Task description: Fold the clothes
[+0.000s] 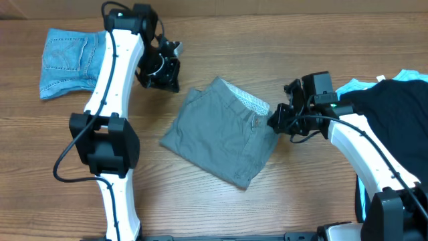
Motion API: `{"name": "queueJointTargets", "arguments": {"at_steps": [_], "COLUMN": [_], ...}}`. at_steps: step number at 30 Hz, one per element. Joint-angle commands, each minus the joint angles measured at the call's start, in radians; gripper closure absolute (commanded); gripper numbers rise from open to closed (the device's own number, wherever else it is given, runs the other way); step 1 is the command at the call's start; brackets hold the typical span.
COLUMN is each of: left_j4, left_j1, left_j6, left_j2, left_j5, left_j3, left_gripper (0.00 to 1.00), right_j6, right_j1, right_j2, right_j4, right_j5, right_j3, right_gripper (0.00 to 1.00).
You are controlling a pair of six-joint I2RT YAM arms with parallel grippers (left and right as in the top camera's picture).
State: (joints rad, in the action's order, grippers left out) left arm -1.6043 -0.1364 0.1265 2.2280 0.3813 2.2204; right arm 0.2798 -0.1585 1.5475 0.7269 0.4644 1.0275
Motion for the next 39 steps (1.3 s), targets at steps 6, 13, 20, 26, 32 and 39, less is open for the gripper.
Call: {"name": "queueJointTargets", "arguments": {"at_steps": [6, 13, 20, 26, 32, 39], "left_j4": [-0.085, -0.082, 0.158, 0.374, 0.681, 0.930], "left_j1": [-0.015, -0.066, -0.189, -0.211, -0.208, -0.163], "left_j6": [-0.136, -0.293, -0.355, -0.476, -0.523, -0.599], "left_j2": [-0.265, -0.391, -0.390, -0.388, -0.384, -0.380], "left_j5": [-0.250, -0.278, -0.280, -0.277, -0.305, -0.416], "left_j3": [0.030, -0.122, -0.495, -0.780, -1.048, -1.145], "left_gripper": [0.89, 0.76, 0.75, 0.90, 0.96, 0.96], "right_j6": [-0.023, -0.023, -0.018, -0.019, 0.179, 0.214], "right_j1": [0.003, 0.001, 0.001, 0.001, 0.001, 0.001], "right_j2": [-0.010, 0.014, 0.141, 0.266, 0.281, 0.264], "right_j4": [-0.053, -0.117, -0.230, -0.247, -0.098, 0.006], "right_j5": [0.035, 0.011, 0.001, 0.007, -0.183, -0.179], "right_j3": [0.011, 0.005, 0.000, 0.000, 0.000, 0.000], "right_gripper": [0.90, 0.85, 0.84, 0.89, 0.95, 0.96]}}
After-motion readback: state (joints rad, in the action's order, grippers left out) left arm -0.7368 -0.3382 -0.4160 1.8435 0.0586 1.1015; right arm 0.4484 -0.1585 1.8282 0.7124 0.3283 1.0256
